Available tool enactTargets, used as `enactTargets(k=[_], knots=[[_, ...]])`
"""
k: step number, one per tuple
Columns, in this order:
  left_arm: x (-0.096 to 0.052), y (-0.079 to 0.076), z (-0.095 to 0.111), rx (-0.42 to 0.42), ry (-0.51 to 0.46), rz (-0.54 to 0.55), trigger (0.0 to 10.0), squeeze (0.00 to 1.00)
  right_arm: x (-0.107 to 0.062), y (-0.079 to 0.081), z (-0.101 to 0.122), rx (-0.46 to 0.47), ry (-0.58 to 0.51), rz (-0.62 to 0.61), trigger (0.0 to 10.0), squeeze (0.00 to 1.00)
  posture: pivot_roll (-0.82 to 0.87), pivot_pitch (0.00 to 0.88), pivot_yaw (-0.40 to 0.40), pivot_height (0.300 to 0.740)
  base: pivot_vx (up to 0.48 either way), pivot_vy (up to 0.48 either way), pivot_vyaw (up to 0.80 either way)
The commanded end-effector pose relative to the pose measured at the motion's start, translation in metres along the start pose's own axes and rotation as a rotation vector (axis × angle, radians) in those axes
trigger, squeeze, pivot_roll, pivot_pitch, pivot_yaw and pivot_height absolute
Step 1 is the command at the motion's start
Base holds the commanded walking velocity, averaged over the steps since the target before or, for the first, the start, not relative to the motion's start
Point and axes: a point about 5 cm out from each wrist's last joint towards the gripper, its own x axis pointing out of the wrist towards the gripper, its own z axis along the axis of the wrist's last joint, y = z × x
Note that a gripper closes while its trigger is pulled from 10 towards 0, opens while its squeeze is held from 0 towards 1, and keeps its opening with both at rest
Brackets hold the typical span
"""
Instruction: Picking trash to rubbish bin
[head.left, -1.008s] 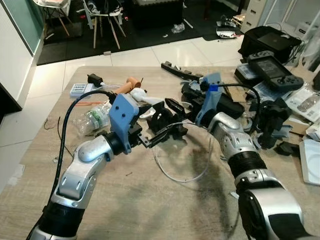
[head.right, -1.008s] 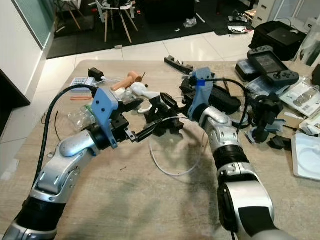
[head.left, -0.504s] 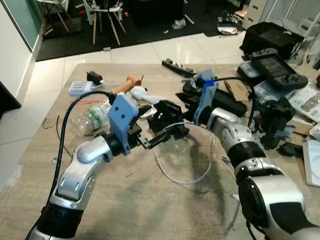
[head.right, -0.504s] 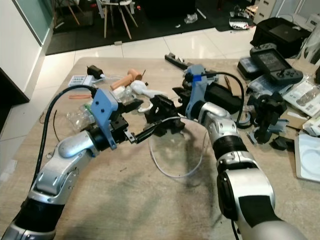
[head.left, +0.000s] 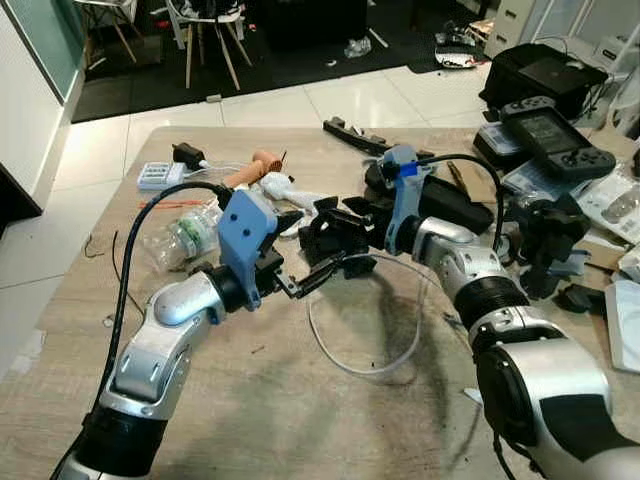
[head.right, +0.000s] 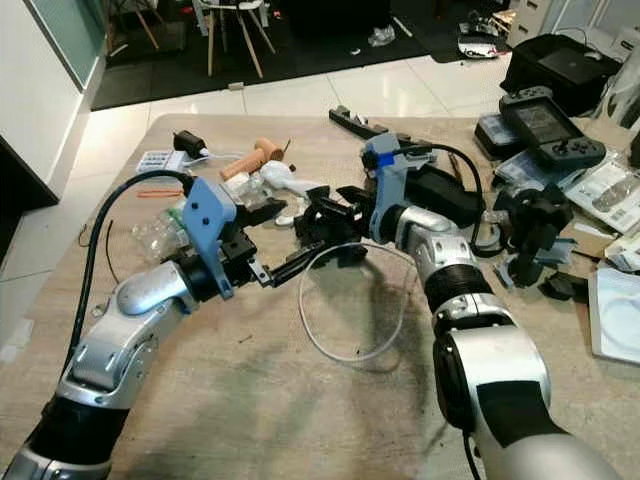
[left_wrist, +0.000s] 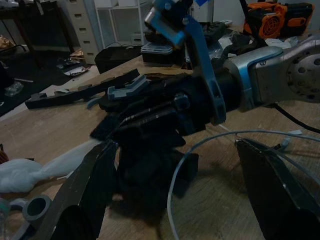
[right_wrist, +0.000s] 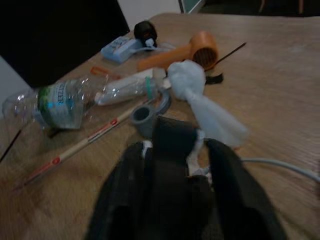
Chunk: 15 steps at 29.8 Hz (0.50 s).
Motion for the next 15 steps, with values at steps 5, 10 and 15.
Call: enactTargets(k=[5,10,15], knots=[[-0.001,-0.001,-0.002,0.006,0.015,-0.006,10.0,0.00,-0.002,-0.005,0.006,0.040,-0.040,-0.026,0.0,0.00,0.02,0.181,0.084,0.740,0.000,0.000,0.00],[-0.001,0.000,-0.002,0.008,0.014,-0.004,10.0,0.00,-0.003,-0.007,0.014,0.058,-0.086,-0.040,0.0,0.00,0.02,0.176,0.085,0.740,0.000,0.000,0.00],[-0.001,0.002,-0.002,0.017,0.011,0.003,10.0,0.00,-0.004,-0.010,0.031,-0.086,-0.133,-0.089,0.0,0.00,0.02,0.170,0.085,0.740,0.000,0.000,0.00]])
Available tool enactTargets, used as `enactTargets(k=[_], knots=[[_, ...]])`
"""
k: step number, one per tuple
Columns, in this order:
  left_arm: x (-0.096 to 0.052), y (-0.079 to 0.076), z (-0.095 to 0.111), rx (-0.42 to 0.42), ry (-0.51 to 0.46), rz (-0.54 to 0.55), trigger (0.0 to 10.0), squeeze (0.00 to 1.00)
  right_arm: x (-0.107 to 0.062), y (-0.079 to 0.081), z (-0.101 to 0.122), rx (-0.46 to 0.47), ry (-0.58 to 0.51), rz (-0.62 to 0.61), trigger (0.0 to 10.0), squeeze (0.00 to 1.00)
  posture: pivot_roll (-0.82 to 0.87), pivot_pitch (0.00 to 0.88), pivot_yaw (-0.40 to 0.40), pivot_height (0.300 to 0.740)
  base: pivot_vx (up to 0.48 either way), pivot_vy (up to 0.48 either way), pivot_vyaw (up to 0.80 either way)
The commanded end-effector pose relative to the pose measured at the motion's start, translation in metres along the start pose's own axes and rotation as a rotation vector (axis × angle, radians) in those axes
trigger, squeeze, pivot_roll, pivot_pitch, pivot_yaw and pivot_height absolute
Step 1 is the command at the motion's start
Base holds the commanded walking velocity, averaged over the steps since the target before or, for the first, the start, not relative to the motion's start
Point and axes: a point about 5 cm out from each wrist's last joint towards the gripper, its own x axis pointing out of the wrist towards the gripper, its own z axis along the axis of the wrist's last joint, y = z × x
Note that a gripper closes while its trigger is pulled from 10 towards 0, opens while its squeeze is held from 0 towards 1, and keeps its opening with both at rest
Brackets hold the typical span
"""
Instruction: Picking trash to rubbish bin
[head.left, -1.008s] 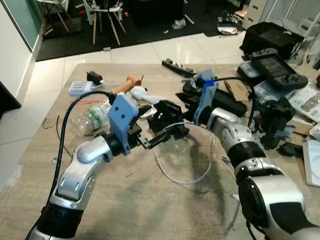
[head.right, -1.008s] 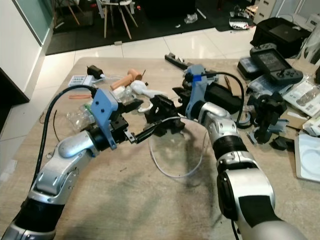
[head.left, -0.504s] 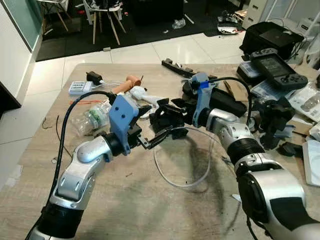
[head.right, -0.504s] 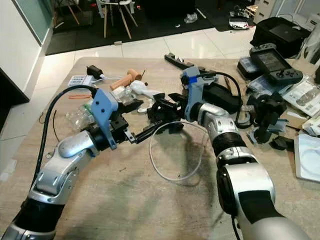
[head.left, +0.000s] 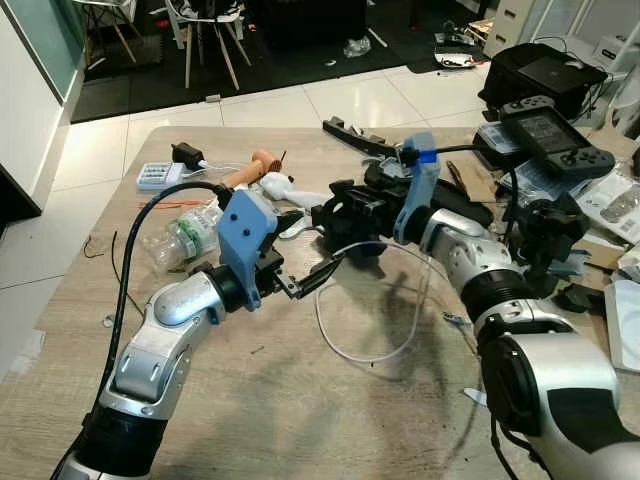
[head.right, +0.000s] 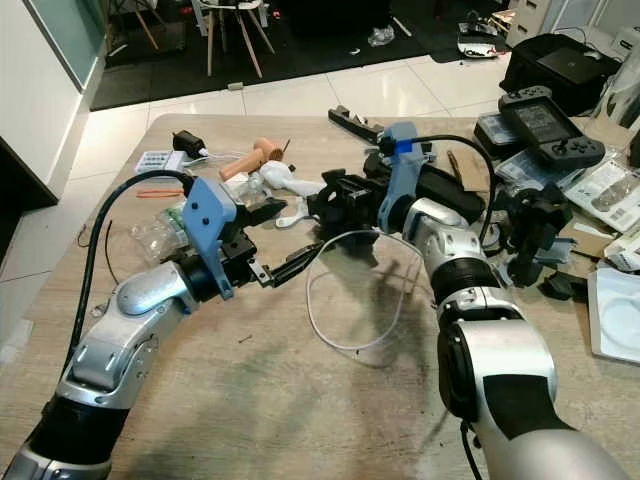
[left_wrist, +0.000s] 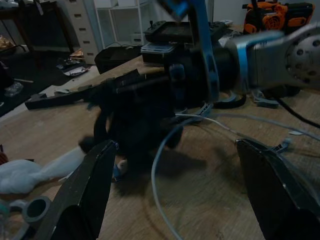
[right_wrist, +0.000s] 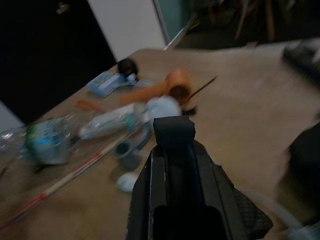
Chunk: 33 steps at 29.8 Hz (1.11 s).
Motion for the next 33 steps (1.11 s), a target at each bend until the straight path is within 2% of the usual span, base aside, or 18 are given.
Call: enactTargets(k=[1,2,3,5,7,10,11,13,16,18,20,21,22,23,27,29,31,33], knots=[[-0.001,0.003,-0.002,0.018,0.009,0.011,10.0,0.00,0.003,0.002,0.016,-0.221,-0.021,-0.024,0.0,0.00,0.01,0.166,0.085,0.740,0.000,0.000,0.00],[-0.001,0.004,-0.001,0.021,0.006,0.017,10.0,0.00,0.004,0.005,0.024,-0.364,-0.035,-0.024,0.0,0.00,0.01,0.162,0.084,0.740,0.000,0.000,0.00],[-0.001,0.004,-0.001,0.021,0.006,0.017,10.0,0.00,0.004,0.005,0.024,-0.364,-0.035,-0.024,0.0,0.00,0.01,0.162,0.084,0.740,0.000,0.000,0.00],[0.000,0.005,0.000,0.025,0.002,0.023,10.0,0.00,0.005,0.019,0.043,-0.705,-0.107,0.017,0.0,0.00,0.01,0.159,0.085,0.740,0.000,0.000,0.00],[0.000,0.005,0.000,0.027,0.000,0.026,10.0,0.00,0.003,0.037,0.053,-0.933,-0.211,0.081,0.0,0.00,0.01,0.152,0.085,0.740,0.000,0.000,0.00],[0.001,0.005,0.000,0.029,-0.002,0.028,10.0,0.00,-0.001,0.049,0.060,-1.008,-0.319,0.112,0.0,0.00,0.01,0.143,0.086,0.740,0.000,0.000,0.00],[0.001,0.006,0.000,0.030,-0.002,0.031,10.0,0.00,-0.003,0.054,0.064,-1.020,-0.376,0.115,0.8,0.00,0.01,0.139,0.086,0.740,0.000,0.000,0.00],[0.001,0.006,0.000,0.031,-0.003,0.034,10.0,0.00,-0.005,0.058,0.067,-1.023,-0.420,0.116,1.1,0.00,0.01,0.135,0.086,0.740,0.000,0.000,0.00],[0.001,0.007,0.001,0.033,-0.013,0.052,10.0,0.00,-0.016,0.059,0.080,-0.860,-0.591,0.016,0.0,0.00,0.01,0.127,0.082,0.740,0.000,0.000,0.00],[0.001,0.008,0.001,0.031,-0.017,0.062,10.0,0.00,-0.018,0.057,0.082,-0.810,-0.622,-0.014,0.0,0.00,0.01,0.123,0.079,0.740,0.000,0.000,0.00],[0.001,0.016,-0.001,0.047,-0.012,0.151,10.0,0.00,-0.027,0.045,0.088,-0.676,-0.678,-0.162,0.0,0.00,0.00,0.113,0.075,0.740,0.000,0.000,0.00],[0.000,0.024,-0.006,0.077,0.026,0.233,10.0,0.00,-0.031,0.037,0.087,-0.628,-0.679,-0.258,2.9,0.00,-0.01,0.098,0.066,0.740,0.000,0.000,0.00],[-0.001,0.030,-0.010,0.101,0.053,0.288,10.0,0.00,-0.035,0.032,0.085,-0.604,-0.680,-0.324,2.9,0.00,-0.01,0.098,0.066,0.740,0.000,0.000,0.00],[-0.002,0.034,-0.013,0.118,0.072,0.331,10.0,0.00,-0.038,0.026,0.082,-0.576,-0.660,-0.387,10.0,0.00,-0.01,0.085,0.058,0.740,0.000,0.000,0.00],[-0.007,0.049,-0.015,0.068,0.073,0.501,10.0,0.00,-0.058,-0.003,0.059,-0.379,-0.589,-0.623,10.0,0.00,-0.01,0.069,0.041,0.740,0.000,0.000,0.00],[-0.008,0.052,-0.015,0.081,0.077,0.530,10.0,0.00,-0.064,-0.010,0.050,-0.347,-0.545,-0.665,10.0,0.00,-0.01,0.066,0.039,0.740,0.000,0.000,0.00],[-0.016,0.060,-0.023,0.122,0.148,0.621,10.0,0.00,-0.069,-0.020,0.027,-0.339,-0.369,-0.693,10.0,0.00,-0.01,0.062,0.037,0.740,0.000,0.000,0.00],[-0.023,0.067,-0.027,0.105,0.166,0.700,10.0,0.00,-0.073,-0.019,0.024,-0.330,-0.360,-0.704,10.0,0.00,0.00,0.059,0.036,0.740,0.000,0.000,0.00]])
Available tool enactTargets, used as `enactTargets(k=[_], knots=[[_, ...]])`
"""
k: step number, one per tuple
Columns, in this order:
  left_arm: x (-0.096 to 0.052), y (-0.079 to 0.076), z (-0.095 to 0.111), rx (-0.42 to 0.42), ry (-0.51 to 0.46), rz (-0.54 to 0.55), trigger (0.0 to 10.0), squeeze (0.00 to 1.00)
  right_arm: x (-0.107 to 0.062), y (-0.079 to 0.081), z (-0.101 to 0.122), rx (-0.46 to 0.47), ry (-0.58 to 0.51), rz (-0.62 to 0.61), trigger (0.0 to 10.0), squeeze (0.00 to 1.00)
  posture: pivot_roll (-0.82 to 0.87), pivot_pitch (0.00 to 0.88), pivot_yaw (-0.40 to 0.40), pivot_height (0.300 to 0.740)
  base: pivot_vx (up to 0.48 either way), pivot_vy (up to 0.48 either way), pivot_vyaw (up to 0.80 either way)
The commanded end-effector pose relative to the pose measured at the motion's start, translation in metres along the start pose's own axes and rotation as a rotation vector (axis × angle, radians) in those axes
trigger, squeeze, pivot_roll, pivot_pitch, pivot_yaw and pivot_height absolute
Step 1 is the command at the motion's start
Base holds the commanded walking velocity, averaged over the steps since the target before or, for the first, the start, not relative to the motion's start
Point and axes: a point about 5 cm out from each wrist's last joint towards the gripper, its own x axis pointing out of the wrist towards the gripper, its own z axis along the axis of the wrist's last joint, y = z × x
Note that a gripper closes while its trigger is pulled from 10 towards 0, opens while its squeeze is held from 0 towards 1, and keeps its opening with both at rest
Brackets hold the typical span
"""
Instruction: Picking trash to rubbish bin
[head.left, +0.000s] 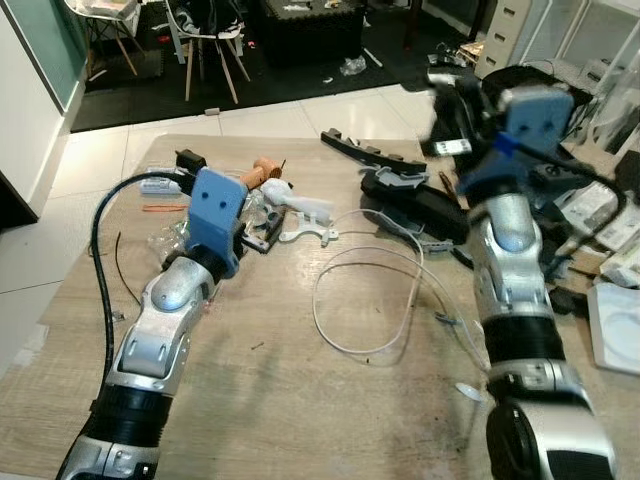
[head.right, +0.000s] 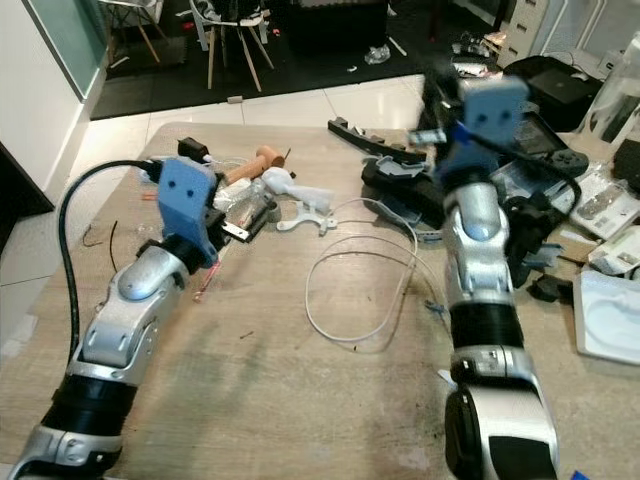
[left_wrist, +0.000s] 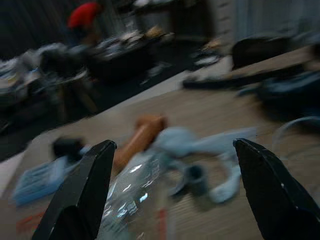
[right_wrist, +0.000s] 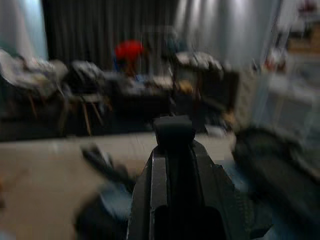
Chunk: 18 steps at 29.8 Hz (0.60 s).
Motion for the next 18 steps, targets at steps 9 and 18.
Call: enactTargets(k=[9,18], knots=[[-0.006,0.005,-0.010,-0.079,0.029,0.092,10.0,0.00,-0.014,-0.001,0.015,-0.046,-0.053,-0.055,10.0,0.00,0.00,0.072,0.037,0.740,0.000,0.000,0.00],[-0.004,0.000,-0.004,-0.151,-0.001,0.077,10.0,0.00,-0.018,0.013,0.020,-0.019,-0.079,0.010,10.0,0.00,0.00,0.087,0.035,0.740,0.000,0.000,0.00]])
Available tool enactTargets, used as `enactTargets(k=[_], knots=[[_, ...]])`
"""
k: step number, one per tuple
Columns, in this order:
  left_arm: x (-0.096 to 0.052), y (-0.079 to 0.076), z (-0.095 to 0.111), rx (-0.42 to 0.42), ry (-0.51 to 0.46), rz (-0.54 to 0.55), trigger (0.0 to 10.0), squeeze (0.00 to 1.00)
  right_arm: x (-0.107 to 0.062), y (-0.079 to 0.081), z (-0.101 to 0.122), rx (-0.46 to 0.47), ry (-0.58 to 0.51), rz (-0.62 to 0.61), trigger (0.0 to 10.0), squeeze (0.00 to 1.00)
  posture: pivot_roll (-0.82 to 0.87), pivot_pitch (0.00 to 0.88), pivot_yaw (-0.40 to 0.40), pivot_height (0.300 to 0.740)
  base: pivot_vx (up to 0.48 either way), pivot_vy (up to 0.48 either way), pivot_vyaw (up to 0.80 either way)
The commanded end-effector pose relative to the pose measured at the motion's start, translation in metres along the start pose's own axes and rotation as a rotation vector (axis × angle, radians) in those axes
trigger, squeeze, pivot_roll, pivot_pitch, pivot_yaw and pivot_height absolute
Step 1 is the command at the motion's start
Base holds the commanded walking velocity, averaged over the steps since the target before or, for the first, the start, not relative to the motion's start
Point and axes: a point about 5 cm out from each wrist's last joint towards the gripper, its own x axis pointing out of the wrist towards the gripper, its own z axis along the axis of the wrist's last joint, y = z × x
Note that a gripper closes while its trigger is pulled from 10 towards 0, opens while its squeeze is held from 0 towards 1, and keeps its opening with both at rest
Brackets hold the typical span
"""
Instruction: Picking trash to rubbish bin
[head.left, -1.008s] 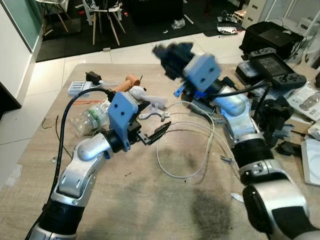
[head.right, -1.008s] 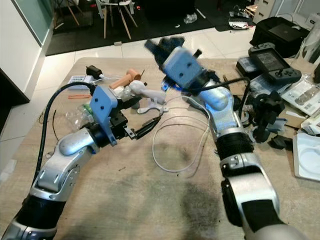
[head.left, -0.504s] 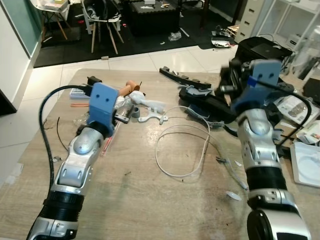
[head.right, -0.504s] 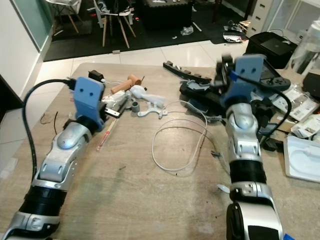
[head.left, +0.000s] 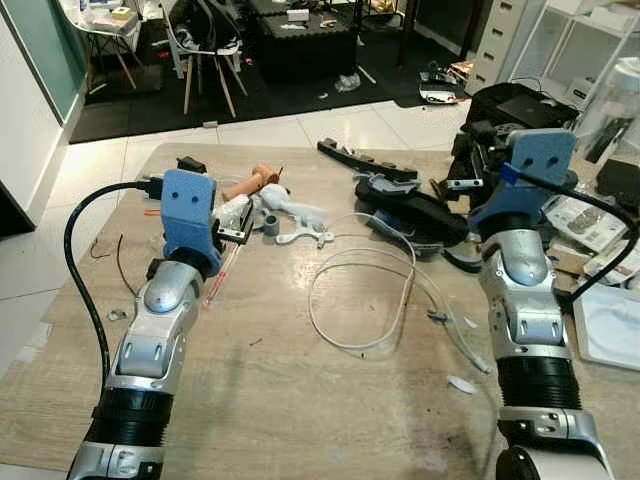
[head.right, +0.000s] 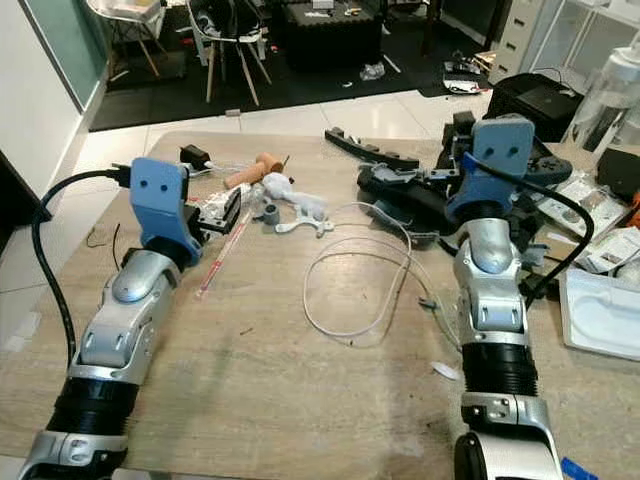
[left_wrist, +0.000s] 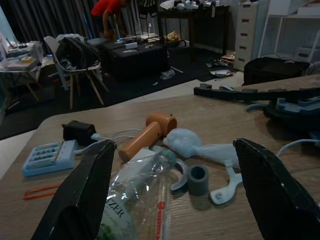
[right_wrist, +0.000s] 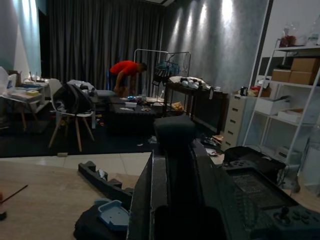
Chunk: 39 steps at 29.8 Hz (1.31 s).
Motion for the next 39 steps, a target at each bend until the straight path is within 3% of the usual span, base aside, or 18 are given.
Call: enactTargets(k=[1,11,25,39], knots=[[-0.002,-0.001,0.000,-0.028,0.005,-0.007,10.0,0.00,-0.008,0.010,-0.007,0.039,0.036,0.025,10.0,0.00,0.00,0.092,0.034,0.740,0.000,0.000,0.00],[-0.003,0.000,0.000,-0.029,0.014,-0.031,10.0,0.00,-0.017,0.020,-0.014,0.083,0.082,0.028,10.0,0.00,0.01,0.120,0.051,0.740,-0.049,0.000,0.00],[-0.002,-0.002,0.001,-0.016,0.036,-0.091,10.0,0.00,-0.032,0.030,-0.019,0.127,0.130,0.025,10.0,0.00,0.02,0.145,0.076,0.740,-0.319,0.000,0.00],[-0.001,-0.004,0.002,-0.011,0.040,-0.116,10.0,0.00,-0.033,0.030,-0.016,0.140,0.127,0.017,10.0,0.00,0.03,0.153,0.087,0.740,-0.343,0.000,0.00]])
